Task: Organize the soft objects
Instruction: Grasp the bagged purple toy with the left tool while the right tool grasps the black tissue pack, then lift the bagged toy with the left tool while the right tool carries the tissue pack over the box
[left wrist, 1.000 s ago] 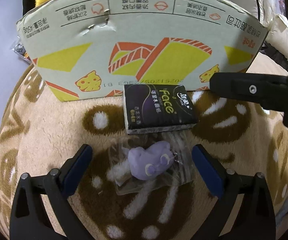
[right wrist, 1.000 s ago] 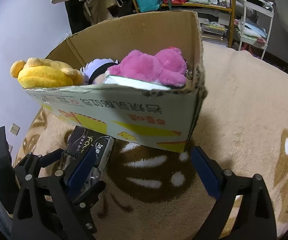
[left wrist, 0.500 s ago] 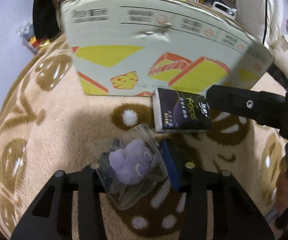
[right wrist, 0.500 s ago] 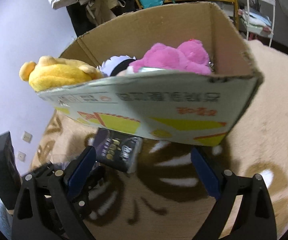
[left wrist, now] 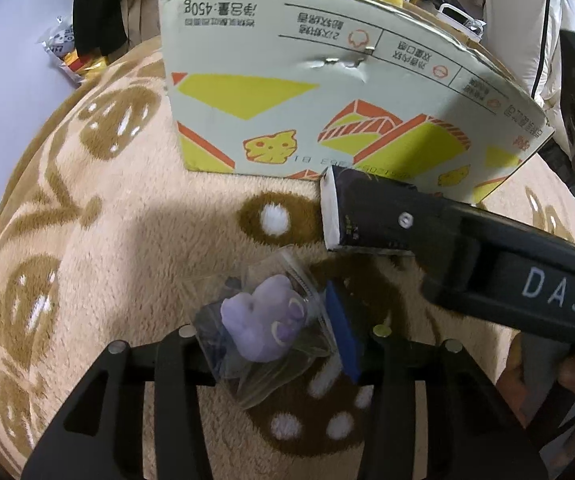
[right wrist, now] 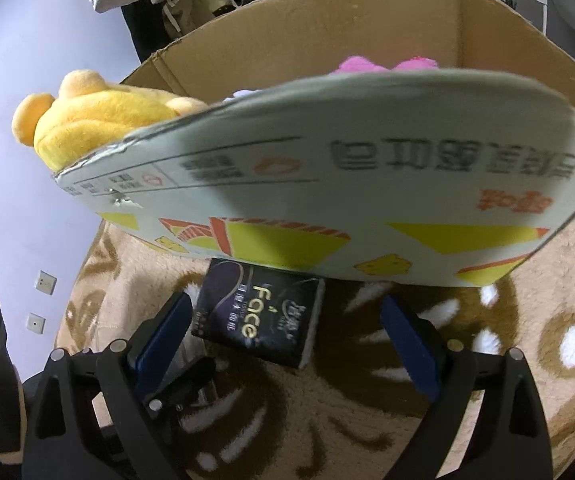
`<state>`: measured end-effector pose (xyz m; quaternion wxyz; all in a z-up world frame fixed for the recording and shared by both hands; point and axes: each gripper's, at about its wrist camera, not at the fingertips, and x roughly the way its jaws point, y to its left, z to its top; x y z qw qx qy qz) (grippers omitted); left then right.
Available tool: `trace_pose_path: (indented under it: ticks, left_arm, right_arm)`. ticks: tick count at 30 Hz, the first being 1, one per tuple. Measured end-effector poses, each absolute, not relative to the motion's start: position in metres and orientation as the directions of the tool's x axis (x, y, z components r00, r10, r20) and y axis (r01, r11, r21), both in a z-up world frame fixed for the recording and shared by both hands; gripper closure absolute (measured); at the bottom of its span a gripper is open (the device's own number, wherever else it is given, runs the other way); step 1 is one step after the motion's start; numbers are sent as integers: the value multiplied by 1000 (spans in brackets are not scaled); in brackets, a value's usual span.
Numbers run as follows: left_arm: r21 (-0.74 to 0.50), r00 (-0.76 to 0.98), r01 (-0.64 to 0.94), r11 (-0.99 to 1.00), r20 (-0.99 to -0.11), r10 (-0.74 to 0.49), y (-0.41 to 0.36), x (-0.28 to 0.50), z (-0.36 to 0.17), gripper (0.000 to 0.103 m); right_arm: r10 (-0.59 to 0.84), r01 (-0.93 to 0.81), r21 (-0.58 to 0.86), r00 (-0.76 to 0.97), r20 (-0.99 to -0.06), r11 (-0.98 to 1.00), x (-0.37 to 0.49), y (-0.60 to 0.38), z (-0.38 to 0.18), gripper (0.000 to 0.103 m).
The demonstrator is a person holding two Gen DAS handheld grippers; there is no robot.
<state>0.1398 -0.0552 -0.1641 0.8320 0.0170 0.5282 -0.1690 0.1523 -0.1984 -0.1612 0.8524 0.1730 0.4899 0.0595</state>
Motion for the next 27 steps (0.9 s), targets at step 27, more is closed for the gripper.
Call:
trace_pose_path:
  ticks: [27]
  left_arm:
    - [-118,484,278,953,-840,-245,-40,117,-128,87]
  right_arm:
    - [221,46,286,521,-824,957,137,-204,-151,33]
